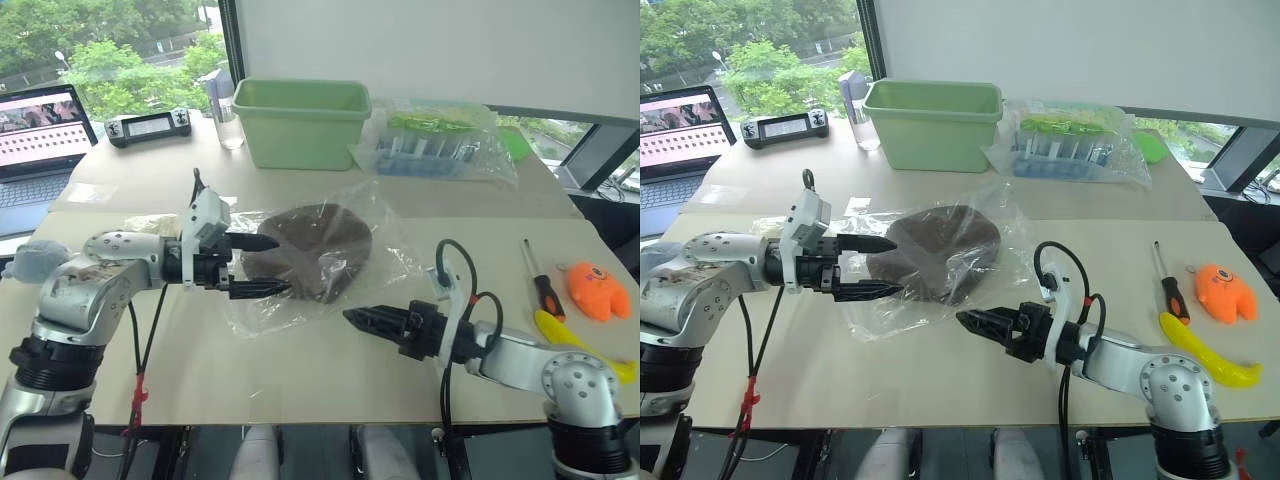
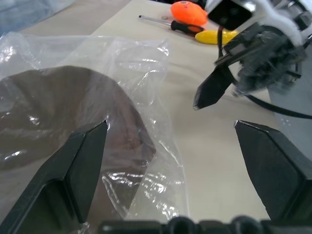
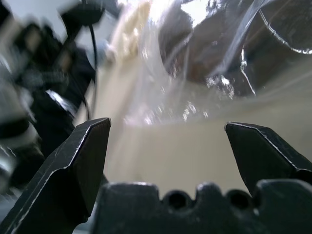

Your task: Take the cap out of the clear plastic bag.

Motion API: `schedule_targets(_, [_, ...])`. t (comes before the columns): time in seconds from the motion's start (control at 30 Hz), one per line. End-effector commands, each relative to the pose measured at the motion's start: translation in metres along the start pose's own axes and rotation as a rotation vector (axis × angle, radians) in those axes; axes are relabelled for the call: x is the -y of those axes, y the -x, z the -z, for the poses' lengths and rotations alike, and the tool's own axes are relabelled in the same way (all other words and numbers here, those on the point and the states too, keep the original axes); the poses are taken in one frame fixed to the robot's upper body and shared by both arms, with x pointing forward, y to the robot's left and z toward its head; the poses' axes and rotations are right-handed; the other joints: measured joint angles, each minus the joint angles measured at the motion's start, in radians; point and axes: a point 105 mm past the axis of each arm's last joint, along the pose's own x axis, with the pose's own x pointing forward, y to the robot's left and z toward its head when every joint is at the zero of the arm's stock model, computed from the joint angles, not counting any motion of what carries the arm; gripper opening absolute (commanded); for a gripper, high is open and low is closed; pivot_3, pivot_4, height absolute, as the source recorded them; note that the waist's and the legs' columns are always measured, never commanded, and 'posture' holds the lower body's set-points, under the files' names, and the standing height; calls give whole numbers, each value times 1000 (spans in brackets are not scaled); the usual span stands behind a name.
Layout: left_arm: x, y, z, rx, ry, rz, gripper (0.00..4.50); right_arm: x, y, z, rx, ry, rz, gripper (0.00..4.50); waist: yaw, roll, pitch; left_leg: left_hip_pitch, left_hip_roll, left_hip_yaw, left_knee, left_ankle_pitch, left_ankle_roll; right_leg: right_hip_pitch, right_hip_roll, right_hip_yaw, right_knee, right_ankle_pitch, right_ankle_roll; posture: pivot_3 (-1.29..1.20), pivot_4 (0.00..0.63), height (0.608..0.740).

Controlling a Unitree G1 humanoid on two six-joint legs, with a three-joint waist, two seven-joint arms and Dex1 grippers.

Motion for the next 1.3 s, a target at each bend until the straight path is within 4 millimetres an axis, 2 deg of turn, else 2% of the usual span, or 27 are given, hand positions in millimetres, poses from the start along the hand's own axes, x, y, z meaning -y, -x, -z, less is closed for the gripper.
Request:
schedule_targets(0.03, [-6,7,-17,38,-68,-42,4474,29,0,-1,36,-181,165,4500,0,0,0,0,0,0,0,0,0,0,1,0,0,0,0,0,150,740])
schedule_targets(0.3, [-2,12,-18,34,-72,-57,4474,46,-14,11,-15,-230,267,4500,-3,0,0,0,4,0,0,0,0,-1,5,2,0,1,-3,0,150,740])
schedule_targets(0.5, [-1,19,-17,19,-83,-82,4474,50,-28,-1,-3,-181,254,4500,-4,0,0,2,5,0,0,0,0,0,7,3,1,1,-6,0,150,740])
schedule_targets(0.73, [-5,25,-14,-20,-112,-136,4474,65,-66,-10,-36,-135,234,4500,-8,0,0,4,6,0,0,0,0,0,8,4,2,2,-6,0,150,740])
schedule_targets(0.9, [-6,29,-14,-24,-113,-155,4474,76,-87,-5,-62,-119,241,4500,-23,0,0,6,6,0,0,0,0,0,8,4,4,1,-6,0,150,740])
schedule_targets(1.0, [-7,30,-14,-24,-112,-166,4500,95,-93,-3,-46,-139,276,3809,-34,0,-1,10,6,1,-1,0,0,2,9,5,7,1,-7,0,150,740])
schedule_targets(1.03, [-7,30,-14,-21,-112,-168,4500,98,-94,-3,-39,-145,280,3436,-36,0,-1,12,6,1,-1,0,0,2,9,6,8,1,-8,0,150,740])
schedule_targets(1.17, [-8,28,-14,-14,-109,-172,4500,103,-100,-9,-7,-143,279,1988,-46,0,-3,17,6,0,-5,0,0,3,10,7,8,1,-9,0,150,740])
schedule_targets(1.3, [-10,28,-12,-14,-109,-175,4500,107,-108,-14,29,-140,287,804,-53,-3,-9,23,5,0,-8,0,0,5,12,11,8,1,-10,0,150,740])
